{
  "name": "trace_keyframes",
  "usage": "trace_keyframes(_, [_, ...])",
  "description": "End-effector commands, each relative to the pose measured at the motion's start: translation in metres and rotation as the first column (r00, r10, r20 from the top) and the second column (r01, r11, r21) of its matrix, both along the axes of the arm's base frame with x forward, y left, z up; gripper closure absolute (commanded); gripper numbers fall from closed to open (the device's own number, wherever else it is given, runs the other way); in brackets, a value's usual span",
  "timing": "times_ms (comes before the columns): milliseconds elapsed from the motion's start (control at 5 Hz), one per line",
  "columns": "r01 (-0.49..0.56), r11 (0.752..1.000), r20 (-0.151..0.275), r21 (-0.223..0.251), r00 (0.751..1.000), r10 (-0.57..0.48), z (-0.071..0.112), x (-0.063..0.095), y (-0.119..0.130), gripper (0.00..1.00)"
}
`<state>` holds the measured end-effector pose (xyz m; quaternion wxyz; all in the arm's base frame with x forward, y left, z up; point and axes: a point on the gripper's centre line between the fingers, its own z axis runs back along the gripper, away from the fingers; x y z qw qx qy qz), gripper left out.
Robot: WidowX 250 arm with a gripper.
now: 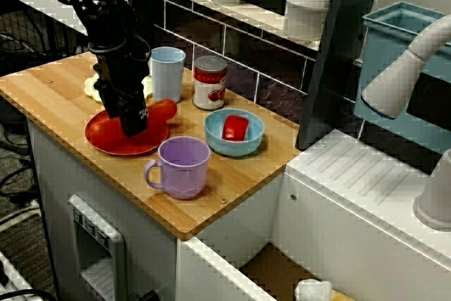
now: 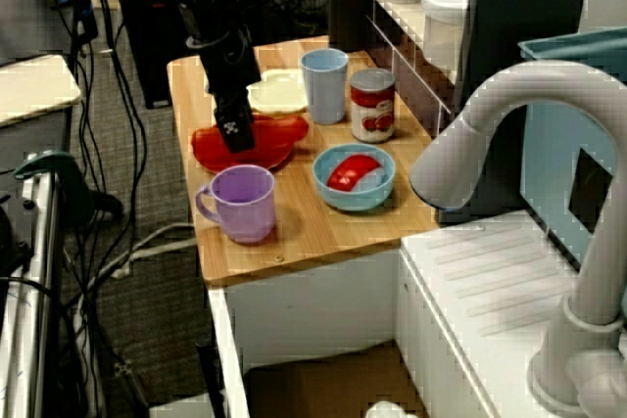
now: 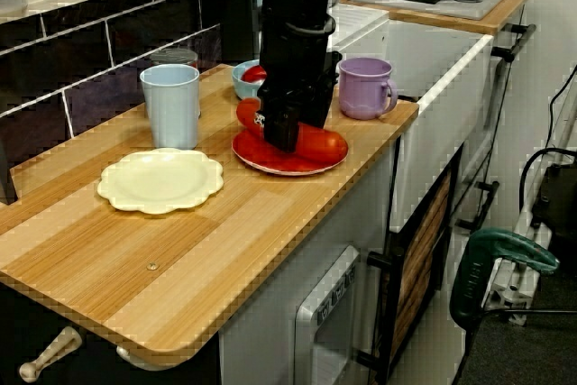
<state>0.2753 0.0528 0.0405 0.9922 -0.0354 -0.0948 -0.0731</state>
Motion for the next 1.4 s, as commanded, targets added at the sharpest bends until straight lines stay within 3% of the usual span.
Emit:
trace_keyframes(0, [-0.014, 0.999, 0.099, -0.047, 0.995, 0.019, 0.059, 0.010, 0.017, 1.00])
trace_keyframes(200, [-0.030, 0.997, 0.101, -0.068, 0.994, 0.037, 0.070, 0.014, 0.023, 1.00])
trace_keyframes(600, [-0.088, 0.994, 0.150, -0.072, 0.984, 0.098, 0.082, 0.024, 0.041, 1.00])
trace_keyframes(1200, [-0.164, 0.986, 0.213, -0.039, 0.962, 0.169, 0.076, 0.038, 0.064, 1.00])
